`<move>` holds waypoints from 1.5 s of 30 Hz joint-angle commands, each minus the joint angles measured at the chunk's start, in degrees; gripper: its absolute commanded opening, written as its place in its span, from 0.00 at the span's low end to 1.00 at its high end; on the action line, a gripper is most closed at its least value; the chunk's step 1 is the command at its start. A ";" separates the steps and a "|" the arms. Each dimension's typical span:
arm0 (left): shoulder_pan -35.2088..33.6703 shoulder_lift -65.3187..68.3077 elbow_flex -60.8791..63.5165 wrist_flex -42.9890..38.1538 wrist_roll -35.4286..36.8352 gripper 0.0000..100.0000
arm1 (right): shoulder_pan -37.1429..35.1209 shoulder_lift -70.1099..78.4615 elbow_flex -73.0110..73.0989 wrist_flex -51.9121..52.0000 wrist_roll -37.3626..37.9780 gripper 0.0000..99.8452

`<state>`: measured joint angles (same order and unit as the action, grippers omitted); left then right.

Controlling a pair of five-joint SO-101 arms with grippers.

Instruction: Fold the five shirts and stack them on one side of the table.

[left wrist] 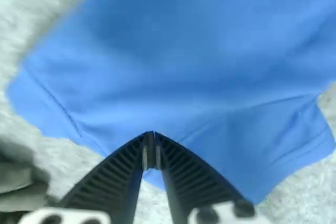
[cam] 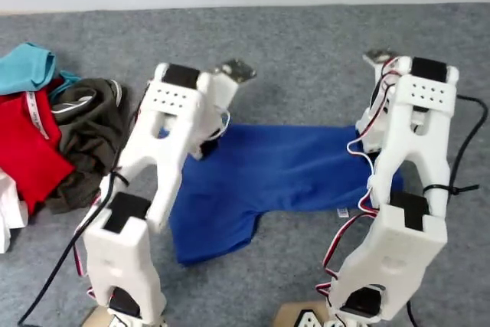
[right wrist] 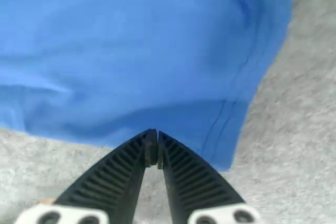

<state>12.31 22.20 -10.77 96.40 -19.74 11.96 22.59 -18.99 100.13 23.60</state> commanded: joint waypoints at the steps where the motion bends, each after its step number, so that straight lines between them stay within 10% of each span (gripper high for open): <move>1: 0.79 -4.40 8.57 -4.22 0.53 0.01 | 0.75 -4.00 3.60 -2.15 -0.70 0.01; 16: -3.60 -4.22 22.90 -14.68 -0.88 0.01 | 8.04 -3.82 24.26 -21.58 0.00 0.01; 45: -3.78 -4.92 28.79 -17.58 -0.53 0.01 | 18.33 -5.93 30.33 -23.87 6.24 0.01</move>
<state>9.14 18.33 17.80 77.67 -20.18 27.43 15.74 11.60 78.07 28.26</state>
